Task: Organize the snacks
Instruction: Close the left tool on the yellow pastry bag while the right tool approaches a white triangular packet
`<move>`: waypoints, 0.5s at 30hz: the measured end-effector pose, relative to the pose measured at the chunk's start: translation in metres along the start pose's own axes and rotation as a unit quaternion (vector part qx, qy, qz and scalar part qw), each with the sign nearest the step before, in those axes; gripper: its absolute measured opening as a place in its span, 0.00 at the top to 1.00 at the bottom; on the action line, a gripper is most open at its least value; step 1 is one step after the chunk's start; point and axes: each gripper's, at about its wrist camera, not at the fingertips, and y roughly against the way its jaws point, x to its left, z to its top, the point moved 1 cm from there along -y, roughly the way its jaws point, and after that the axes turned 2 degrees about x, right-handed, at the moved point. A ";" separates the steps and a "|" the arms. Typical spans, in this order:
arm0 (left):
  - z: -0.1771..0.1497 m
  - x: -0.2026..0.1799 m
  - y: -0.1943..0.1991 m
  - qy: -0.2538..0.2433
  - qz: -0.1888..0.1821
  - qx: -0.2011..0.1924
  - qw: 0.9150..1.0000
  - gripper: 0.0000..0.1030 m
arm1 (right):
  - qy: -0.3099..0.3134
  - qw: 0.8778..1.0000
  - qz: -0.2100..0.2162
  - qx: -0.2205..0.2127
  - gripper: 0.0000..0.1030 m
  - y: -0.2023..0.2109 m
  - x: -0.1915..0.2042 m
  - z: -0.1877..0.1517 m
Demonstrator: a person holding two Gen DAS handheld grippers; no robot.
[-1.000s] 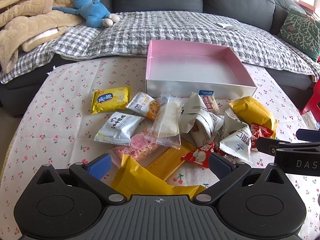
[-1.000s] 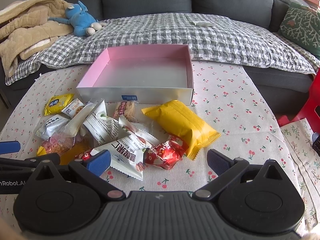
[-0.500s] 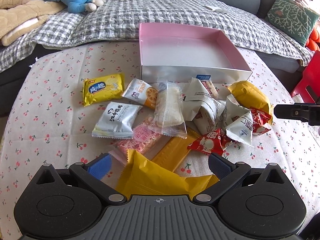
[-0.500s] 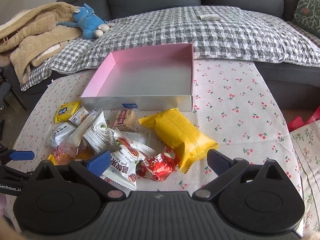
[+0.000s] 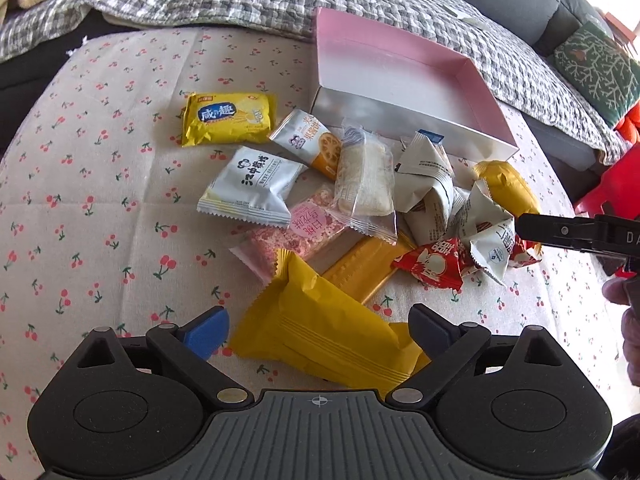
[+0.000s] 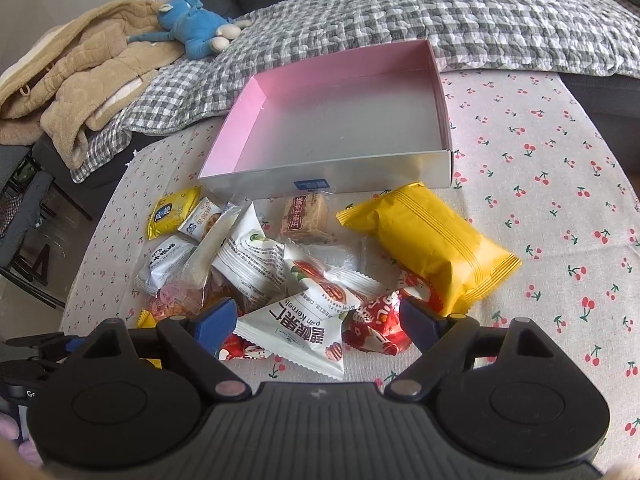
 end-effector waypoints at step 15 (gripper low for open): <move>-0.013 0.003 -0.026 0.114 -0.023 0.024 0.993 0.32 | -0.050 0.999 0.010 0.006 0.38 -0.018 -0.005 -0.001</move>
